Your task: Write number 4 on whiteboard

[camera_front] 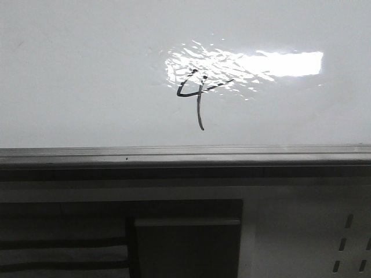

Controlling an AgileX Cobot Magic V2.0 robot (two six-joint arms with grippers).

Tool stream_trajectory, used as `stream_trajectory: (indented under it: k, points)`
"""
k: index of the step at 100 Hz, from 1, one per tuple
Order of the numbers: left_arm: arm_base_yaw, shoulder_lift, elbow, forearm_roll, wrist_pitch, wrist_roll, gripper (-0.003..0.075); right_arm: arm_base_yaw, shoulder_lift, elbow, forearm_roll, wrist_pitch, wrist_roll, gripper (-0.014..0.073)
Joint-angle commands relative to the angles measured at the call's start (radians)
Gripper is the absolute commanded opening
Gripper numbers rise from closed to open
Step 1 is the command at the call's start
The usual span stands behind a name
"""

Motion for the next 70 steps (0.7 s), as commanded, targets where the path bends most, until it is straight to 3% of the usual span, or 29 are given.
stream_trajectory:
  k: [1,31,44,70]
  points:
    - [-0.003,-0.027,0.027,0.000,-0.081,-0.008,-0.0020,-0.009,-0.022,0.020,-0.002,-0.112,-0.004,-0.0072]
    - [-0.003,-0.027,0.027,0.000,-0.081,-0.008,-0.0020,-0.009,-0.022,0.020,0.033,-0.191,-0.008,-0.0072]
    - [-0.003,-0.027,0.027,0.000,-0.081,-0.008,-0.0020,-0.009,-0.022,0.020,0.212,-0.164,-0.197,-0.0072]
    - [-0.003,-0.027,0.027,0.000,-0.081,-0.008,-0.0020,-0.011,-0.022,0.020,0.174,-0.182,-0.240,-0.0072]
